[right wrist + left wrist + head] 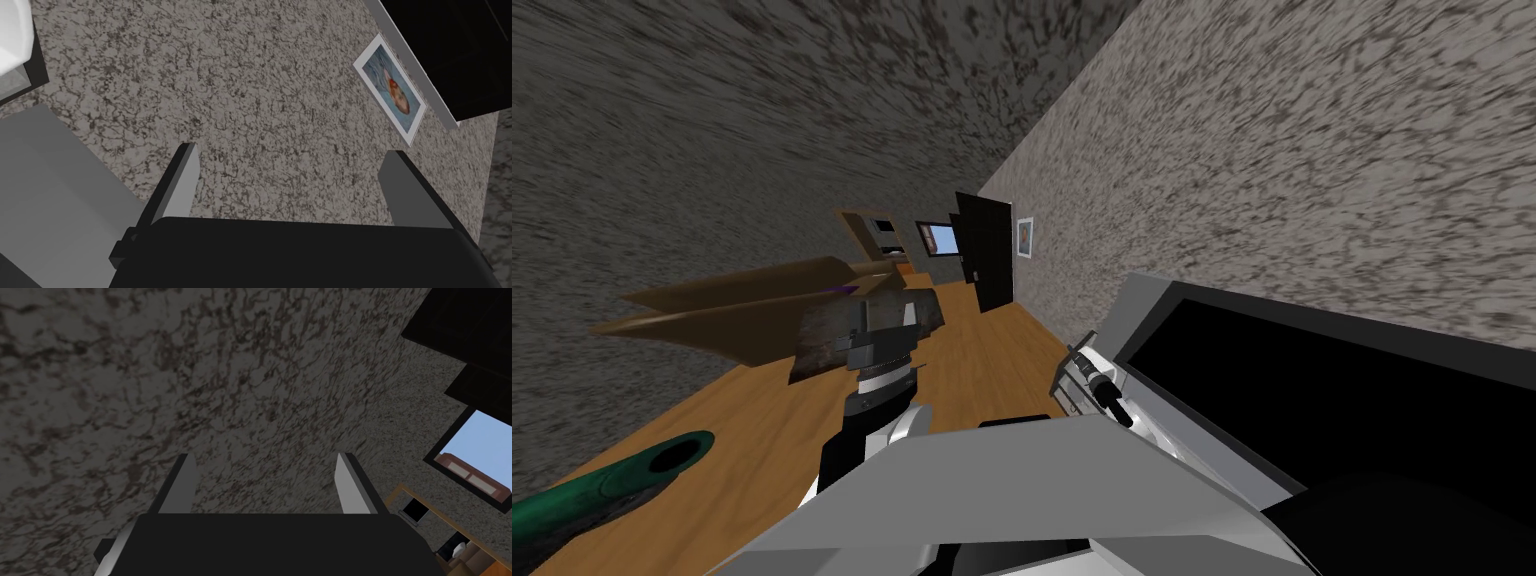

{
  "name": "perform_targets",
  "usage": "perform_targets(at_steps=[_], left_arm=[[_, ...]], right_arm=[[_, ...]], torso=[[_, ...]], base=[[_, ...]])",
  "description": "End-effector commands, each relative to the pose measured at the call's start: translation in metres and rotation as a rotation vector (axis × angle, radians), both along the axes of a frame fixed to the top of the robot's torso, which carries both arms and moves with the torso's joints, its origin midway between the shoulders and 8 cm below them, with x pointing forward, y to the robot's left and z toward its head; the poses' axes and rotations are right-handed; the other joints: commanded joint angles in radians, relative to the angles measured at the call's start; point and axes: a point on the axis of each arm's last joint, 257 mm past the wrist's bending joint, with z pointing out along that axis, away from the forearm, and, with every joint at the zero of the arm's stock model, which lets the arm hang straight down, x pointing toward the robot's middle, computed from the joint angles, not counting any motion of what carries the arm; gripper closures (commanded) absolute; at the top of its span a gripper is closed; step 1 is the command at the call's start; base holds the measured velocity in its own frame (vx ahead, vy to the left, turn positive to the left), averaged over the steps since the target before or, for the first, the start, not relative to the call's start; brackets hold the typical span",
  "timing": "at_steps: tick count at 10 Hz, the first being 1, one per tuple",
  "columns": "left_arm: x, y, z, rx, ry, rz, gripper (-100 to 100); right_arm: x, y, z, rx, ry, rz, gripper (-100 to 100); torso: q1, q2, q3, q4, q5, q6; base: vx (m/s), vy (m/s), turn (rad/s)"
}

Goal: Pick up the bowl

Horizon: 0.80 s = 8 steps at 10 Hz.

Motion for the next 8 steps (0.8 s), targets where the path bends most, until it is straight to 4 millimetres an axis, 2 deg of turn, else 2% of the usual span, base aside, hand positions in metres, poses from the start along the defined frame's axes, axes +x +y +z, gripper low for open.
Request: perform_targets(at_steps=[1, 3, 4, 6, 8], left_arm=[[0.000, 0.000, 0.000, 0.000, 0.000, 0.000, 0], [0.000, 0.000, 0.000, 0.000, 0.000, 0.000, 0], [0.000, 0.000, 0.000, 0.000, 0.000, 0.000, 0], [0.000, 0.000, 0.000, 0.000, 0.000, 0.000, 0], [0.000, 0.000, 0.000, 0.000, 0.000, 0.000, 0]], right_arm=[[-0.007, -0.012, -0.023, -0.069, 0.061, 0.002, -100], [-0.017, -0.026, -0.049, -0.137, 0.130, 0.002, -100], [-0.017, -0.026, -0.049, -0.137, 0.130, 0.002, -100], [-0.032, -0.046, -0.082, -0.273, 0.232, 0.021, -100], [-0.045, -0.060, -0.103, -0.343, 0.295, 0.030, -100]], torso=[[0.000, 0.000, 0.000, 0.000, 0.000, 0.000], [0.001, -0.001, 0.000, 0.000, 0.000, -0.001], [0.001, -0.001, 0.000, 0.000, 0.000, 0.000], [0.000, -0.001, 0.000, 0.000, 0.000, 0.000], [0.000, -0.002, -0.001, 0.000, 0.000, 0.000]], base=[[0.006, 0.021, 0.098], [0.013, 0.037, 0.127], [0.010, 0.010, -0.020], [0.019, 0.023, 0.157], [0.030, 0.016, 0.058]])
